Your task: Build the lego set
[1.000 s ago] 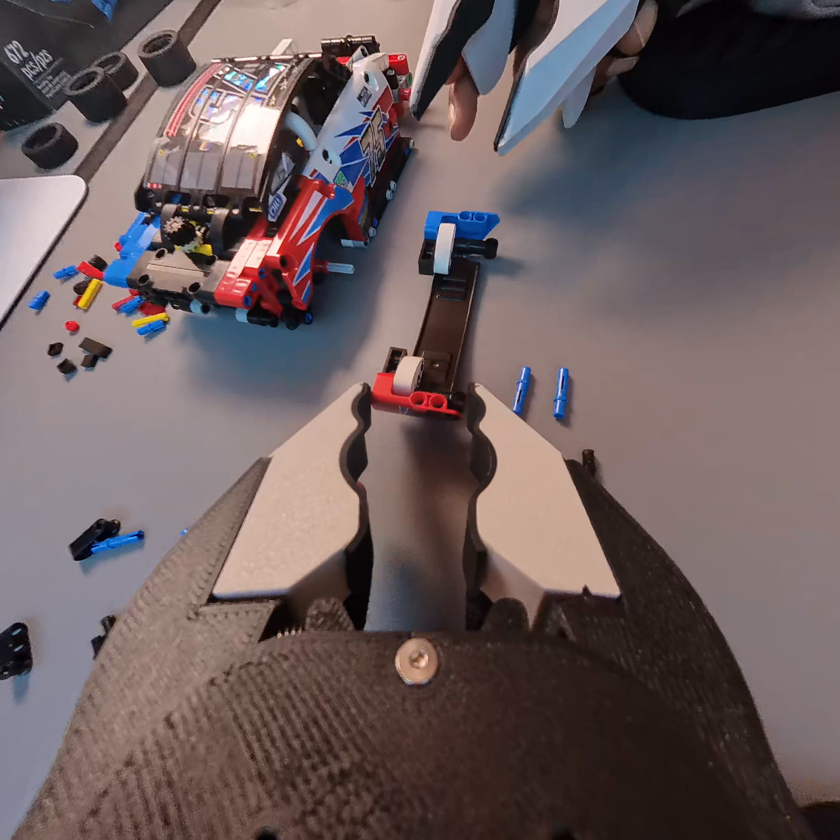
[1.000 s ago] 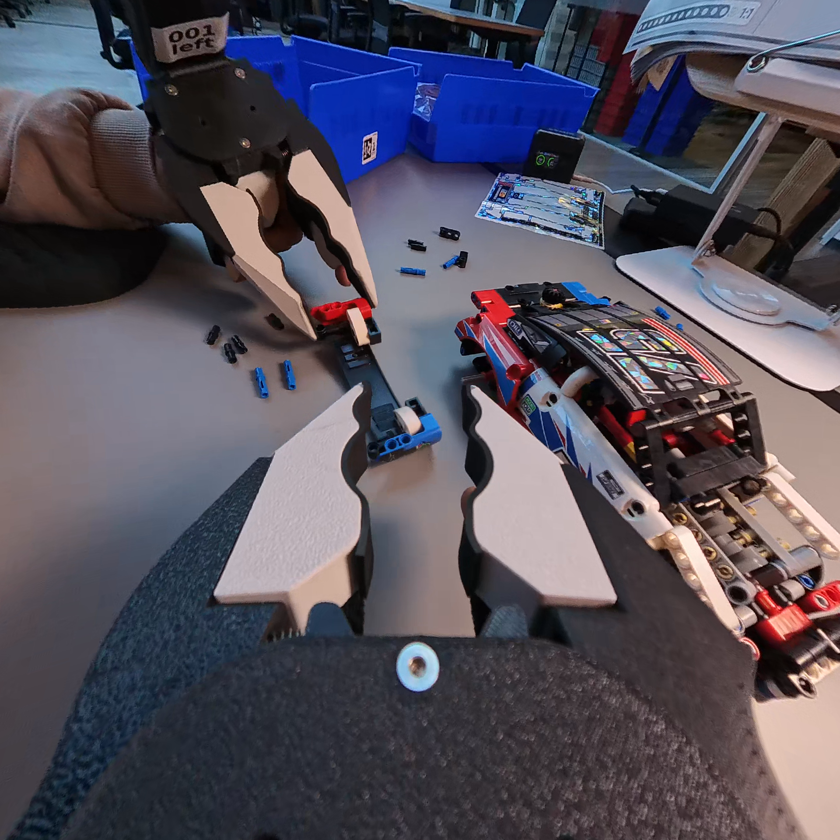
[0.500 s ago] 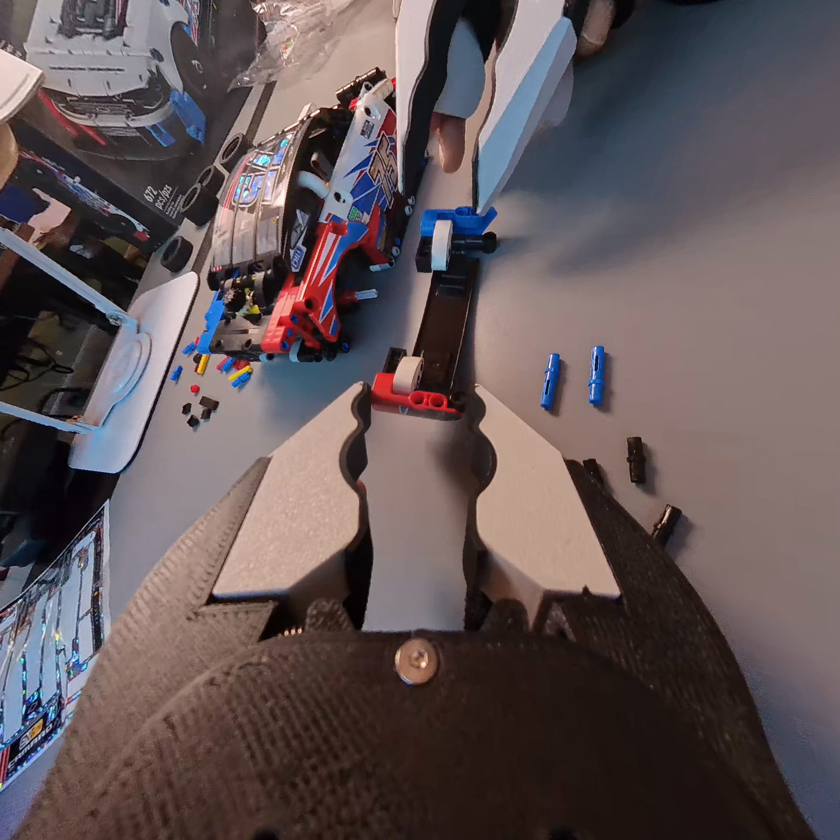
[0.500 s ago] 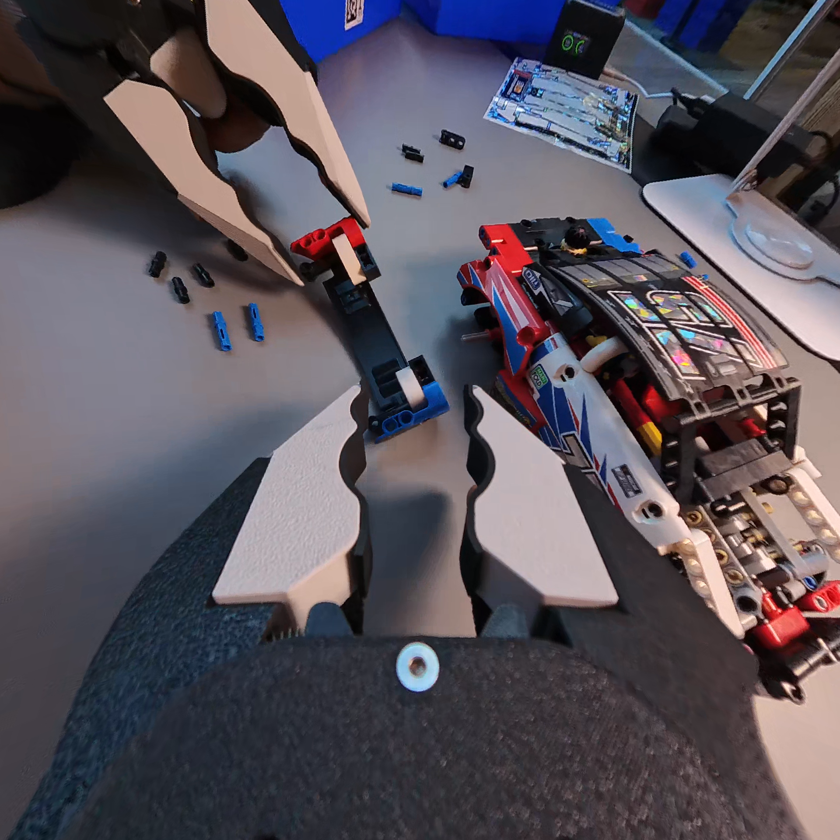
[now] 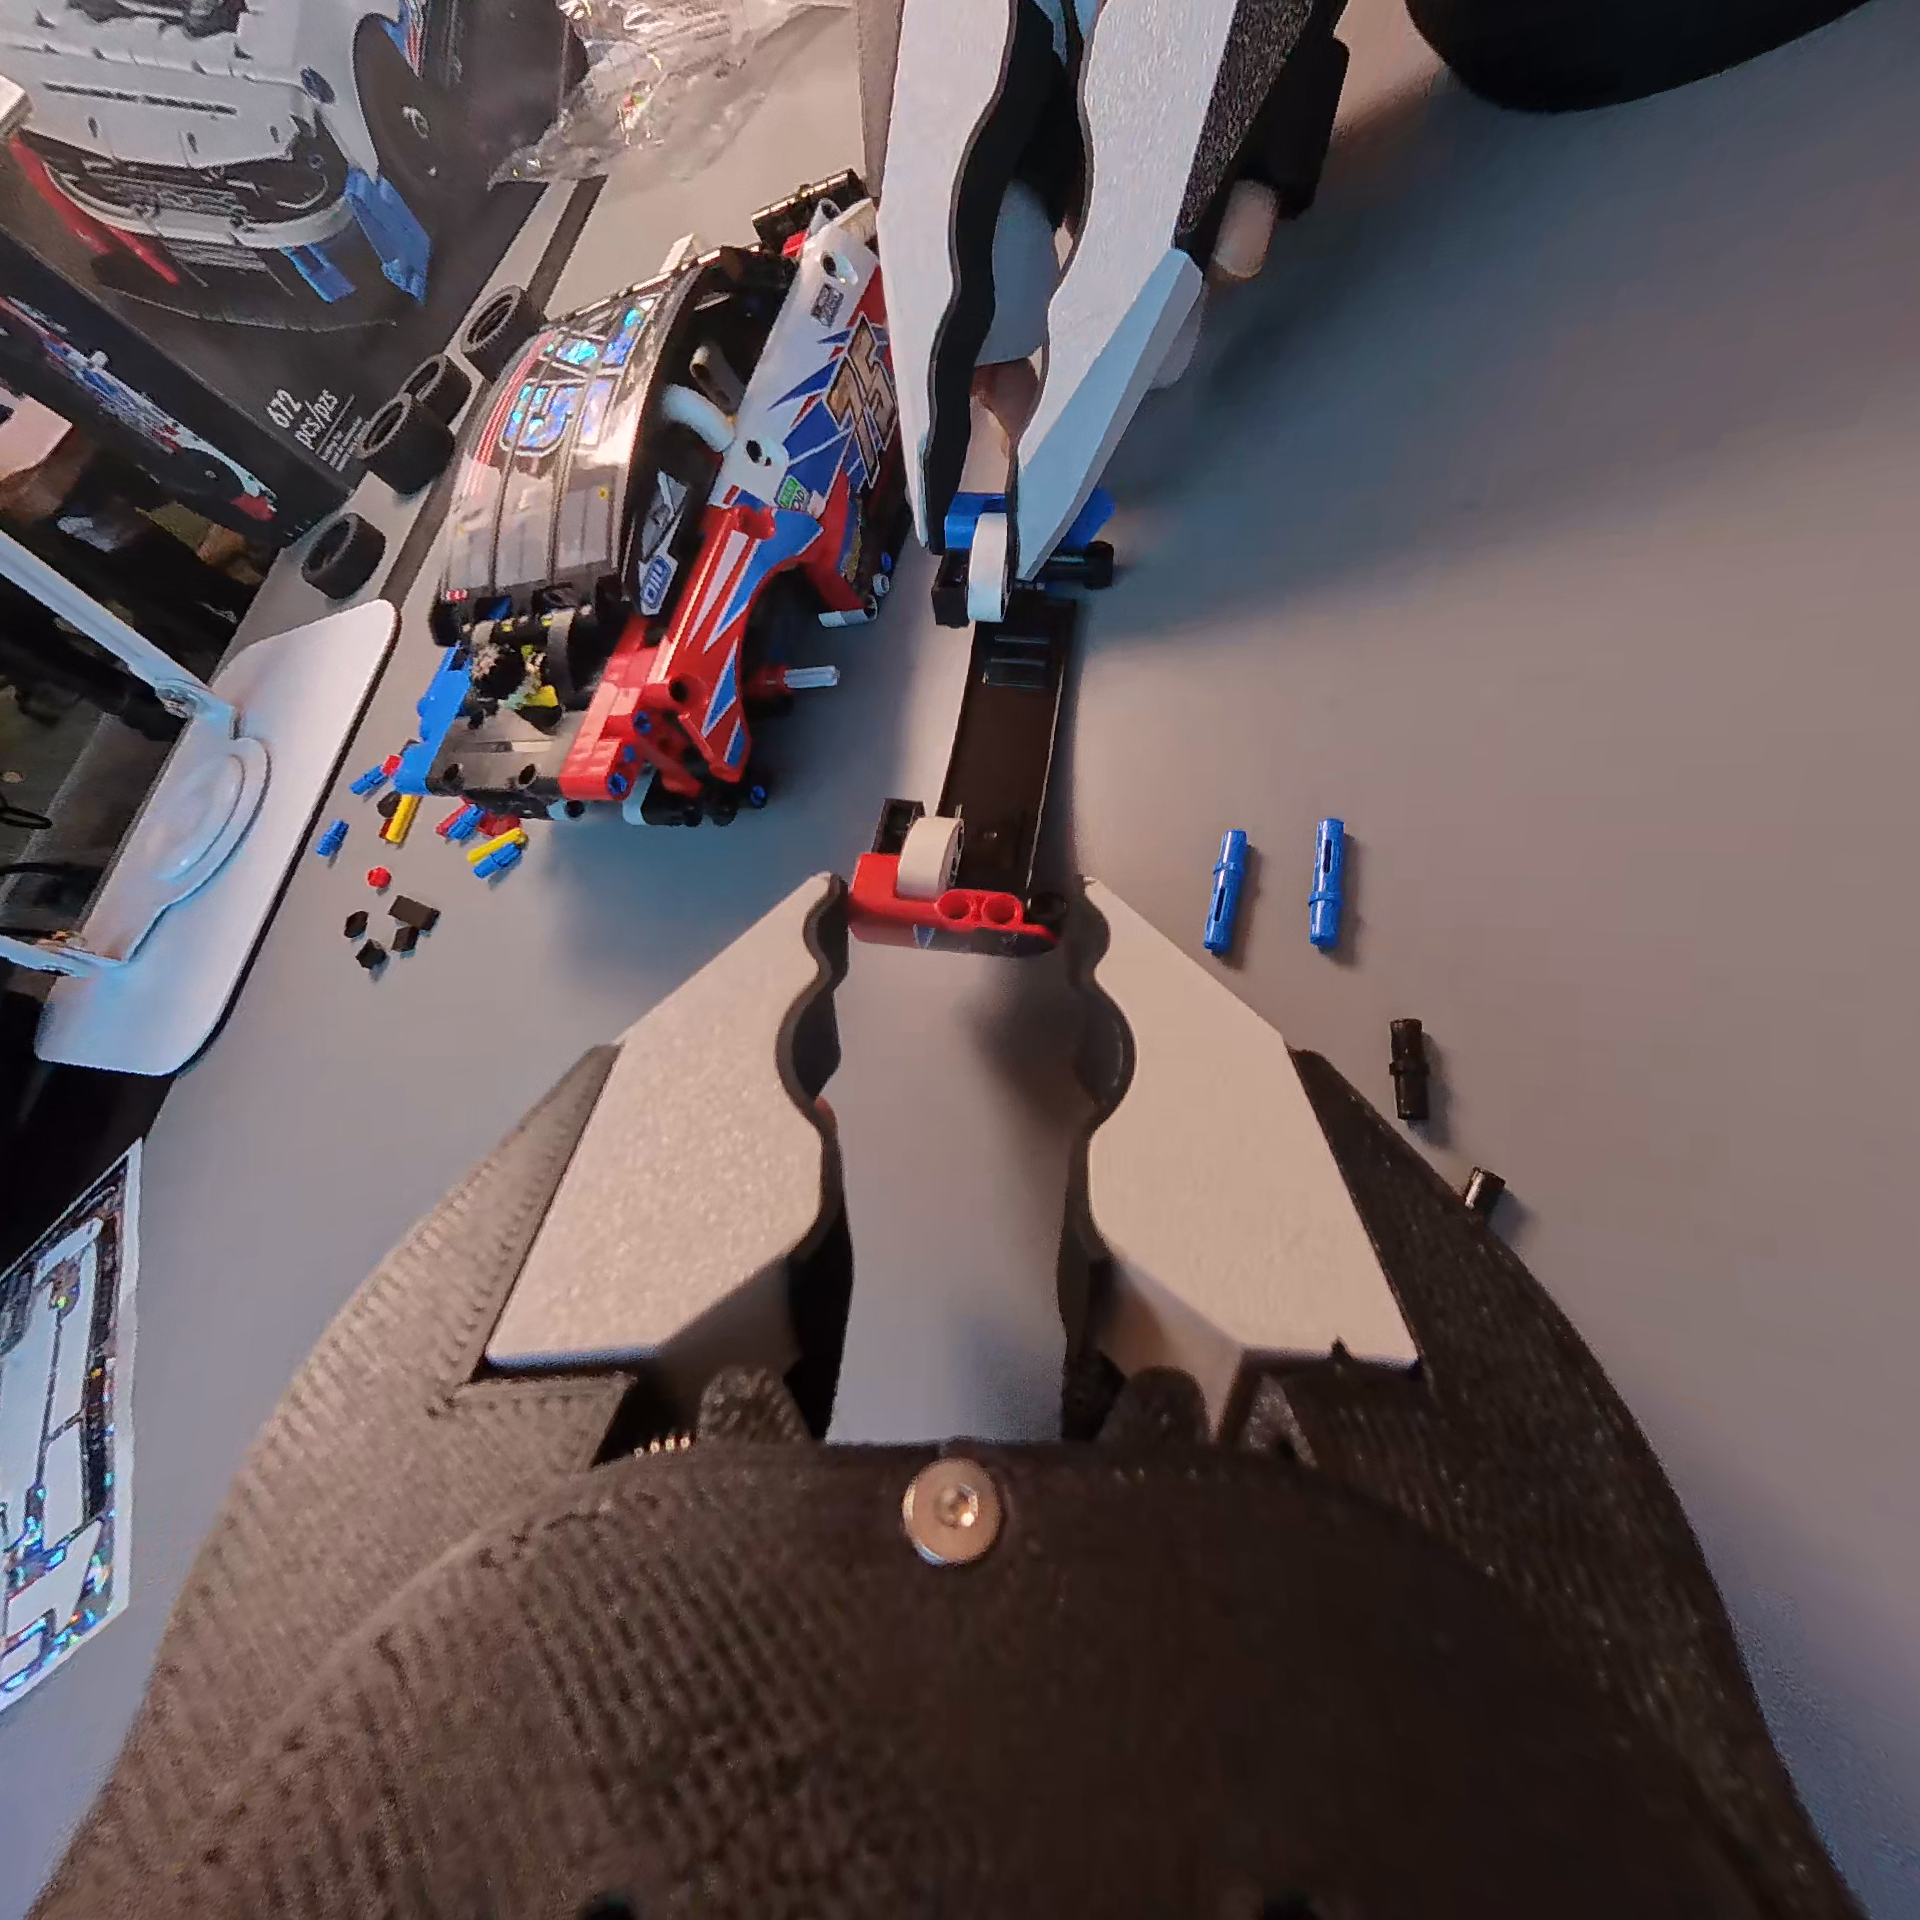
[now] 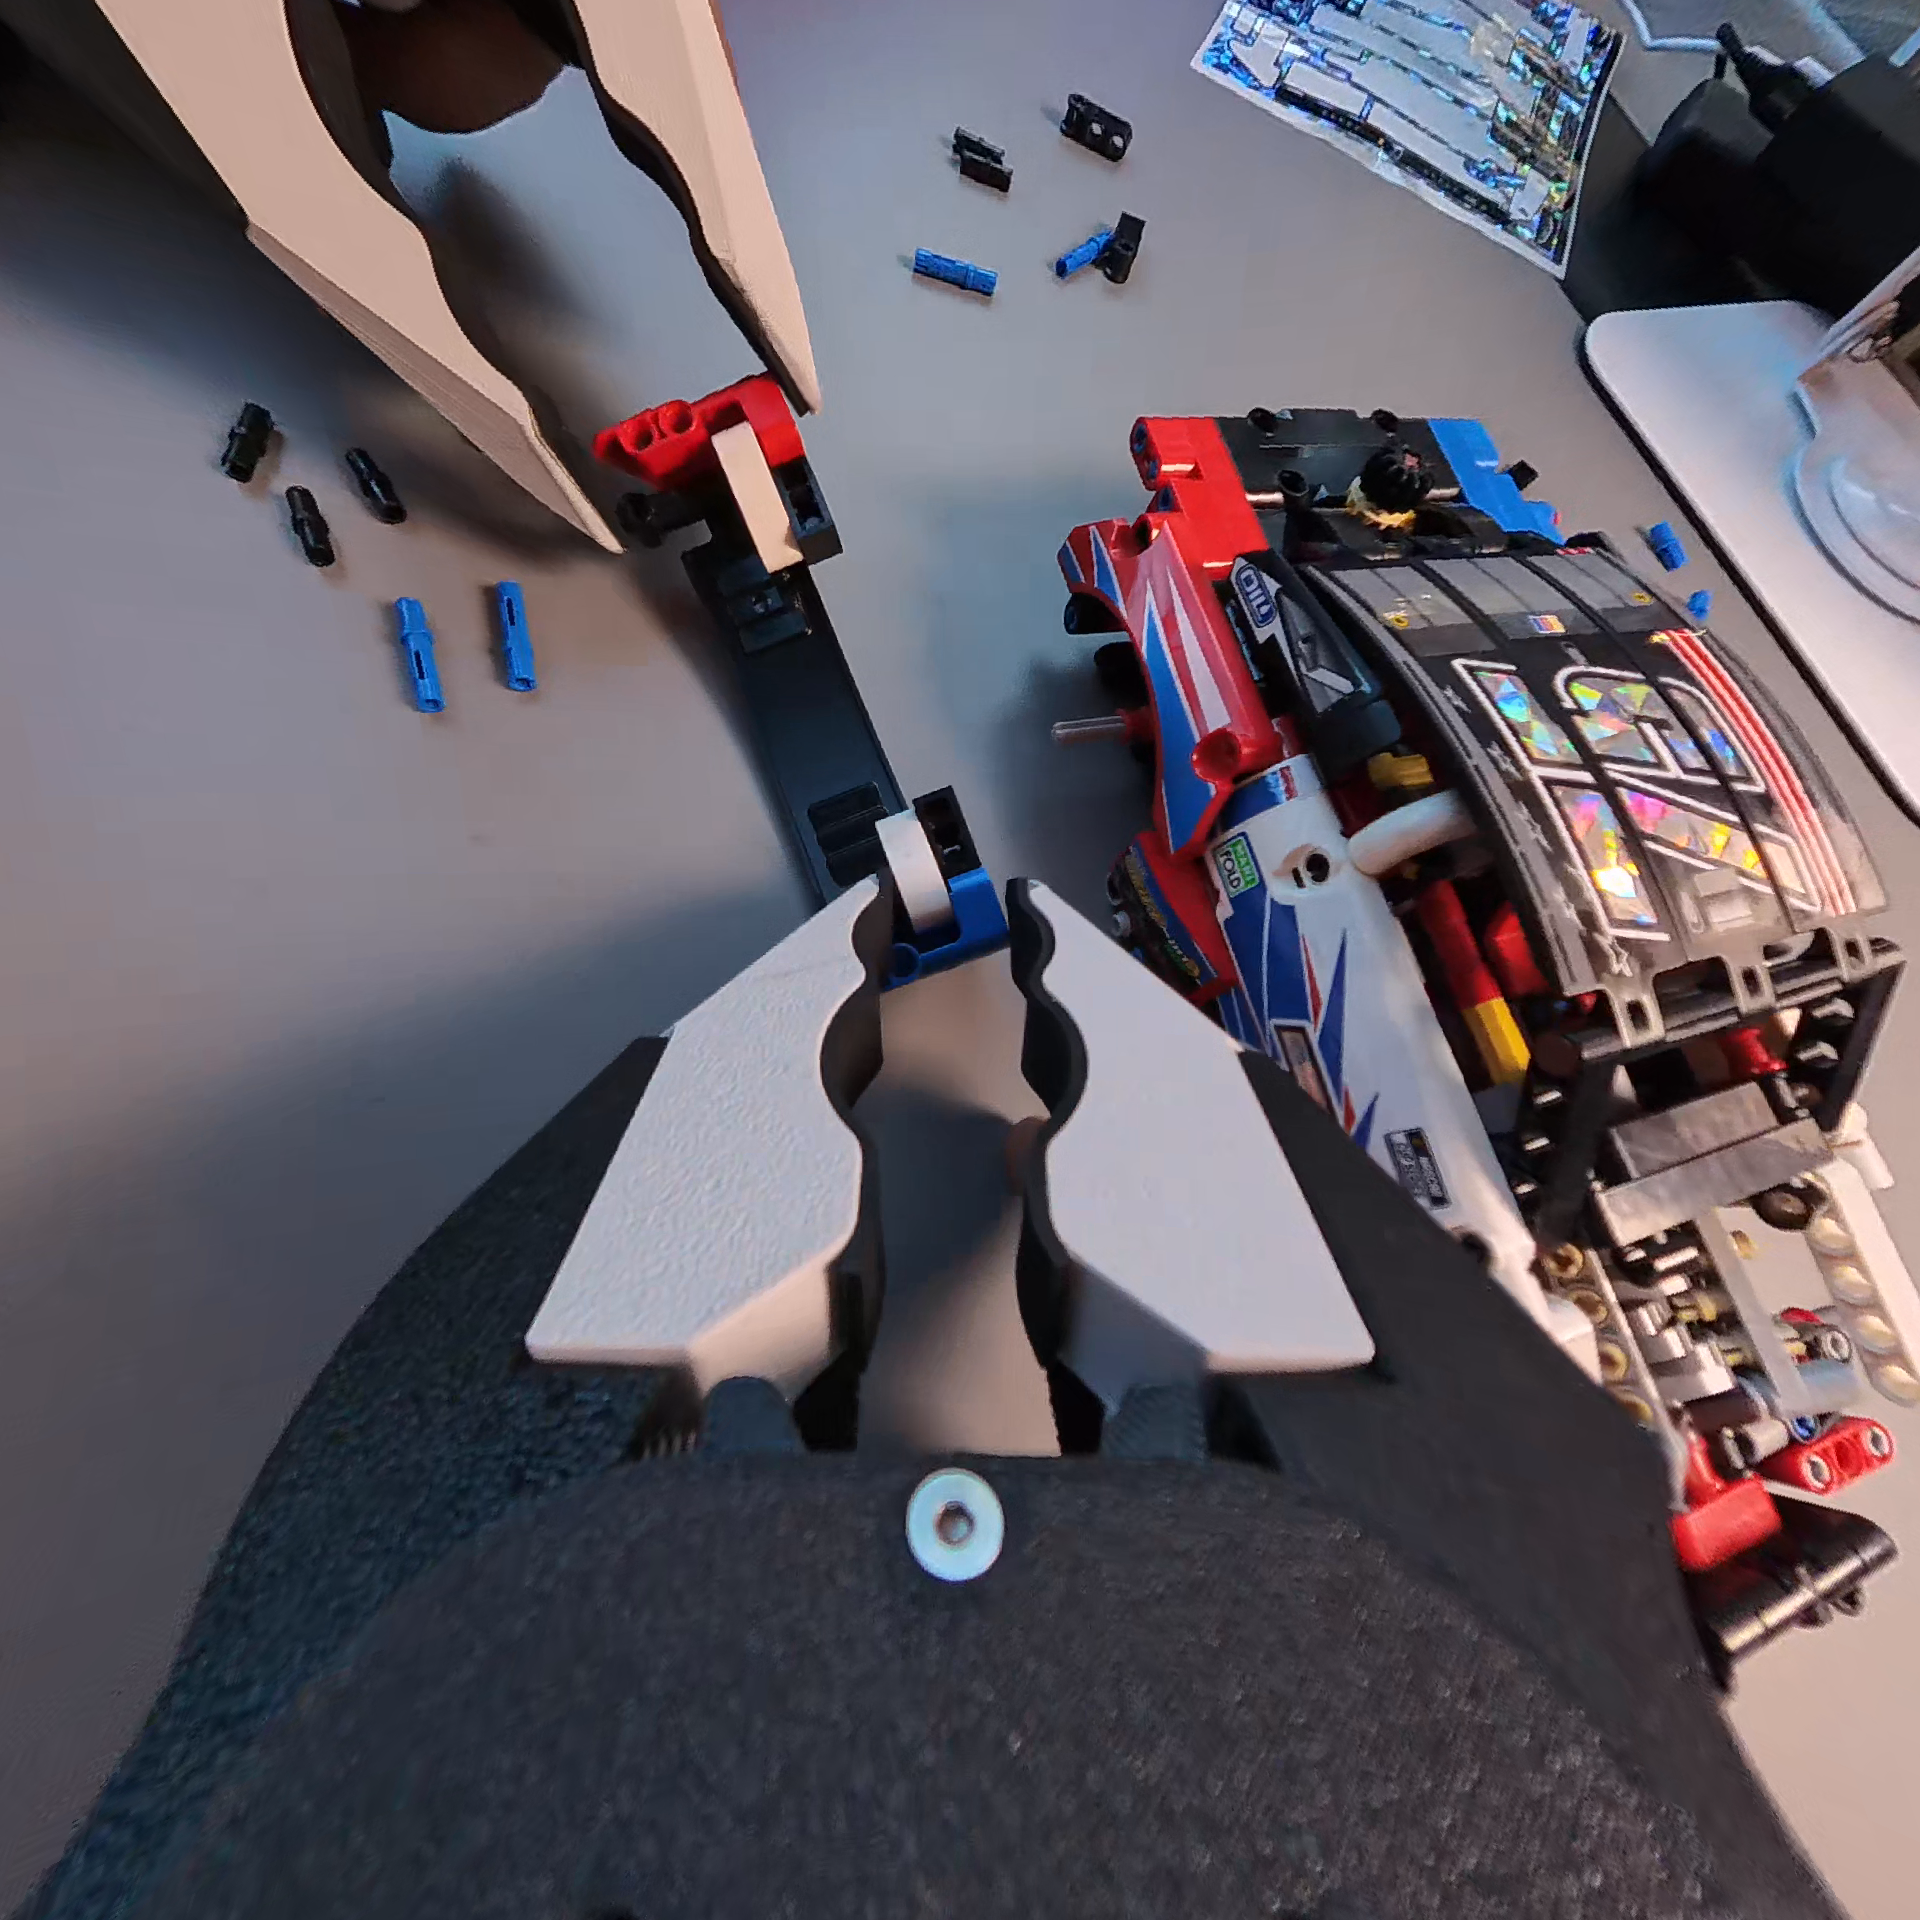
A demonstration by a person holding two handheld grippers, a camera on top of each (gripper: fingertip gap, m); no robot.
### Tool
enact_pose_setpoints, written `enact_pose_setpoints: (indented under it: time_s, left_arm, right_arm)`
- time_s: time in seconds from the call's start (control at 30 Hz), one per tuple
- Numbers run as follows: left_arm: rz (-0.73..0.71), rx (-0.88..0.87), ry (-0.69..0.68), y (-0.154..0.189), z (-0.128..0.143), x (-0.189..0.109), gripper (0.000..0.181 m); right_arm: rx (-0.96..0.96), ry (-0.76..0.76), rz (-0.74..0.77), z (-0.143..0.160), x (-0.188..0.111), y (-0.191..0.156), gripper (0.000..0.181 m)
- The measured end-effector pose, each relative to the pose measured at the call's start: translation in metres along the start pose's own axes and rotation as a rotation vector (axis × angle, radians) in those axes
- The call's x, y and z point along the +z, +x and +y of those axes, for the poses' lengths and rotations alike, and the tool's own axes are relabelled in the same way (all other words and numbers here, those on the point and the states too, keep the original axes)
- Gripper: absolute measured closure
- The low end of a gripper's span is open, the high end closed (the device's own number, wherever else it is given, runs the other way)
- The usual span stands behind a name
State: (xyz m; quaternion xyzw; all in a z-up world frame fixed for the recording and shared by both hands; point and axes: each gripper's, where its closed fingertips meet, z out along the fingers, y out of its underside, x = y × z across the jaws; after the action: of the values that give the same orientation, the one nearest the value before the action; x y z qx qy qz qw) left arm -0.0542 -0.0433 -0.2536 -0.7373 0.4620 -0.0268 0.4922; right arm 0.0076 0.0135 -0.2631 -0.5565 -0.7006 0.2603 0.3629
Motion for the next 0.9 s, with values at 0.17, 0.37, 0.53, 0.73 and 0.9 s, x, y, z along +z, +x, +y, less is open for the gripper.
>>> enact_pose_setpoints:
  time_s: [0.17, 0.37, 0.53, 0.73, 0.9]
  left_arm:
    - [0.046, -0.060, -0.009, 0.004, 0.004, 0.000, 0.142]
    - [0.065, -0.100, -0.039, 0.005, 0.010, 0.001, 0.143]
    - [0.083, -0.135, -0.035, 0.004, 0.010, -0.002, 0.143]
    - [0.093, -0.147, -0.041, 0.004, 0.011, -0.003, 0.143]
    - [0.122, -0.188, -0.018, 0.003, 0.009, -0.009, 0.141]
  right_arm:
    - [-0.019, -0.016, 0.006, -0.001, 0.001, 0.006, 0.161]
    - [-0.053, -0.042, 0.091, -0.006, -0.010, 0.020, 0.160]
    - [-0.059, 0.033, 0.082, -0.031, -0.034, 0.005, 0.160]
    - [-0.069, 0.009, -0.222, -0.033, -0.015, -0.071, 0.164]
    - [-0.042, -0.062, -0.282, -0.039, 0.017, -0.085, 0.171]
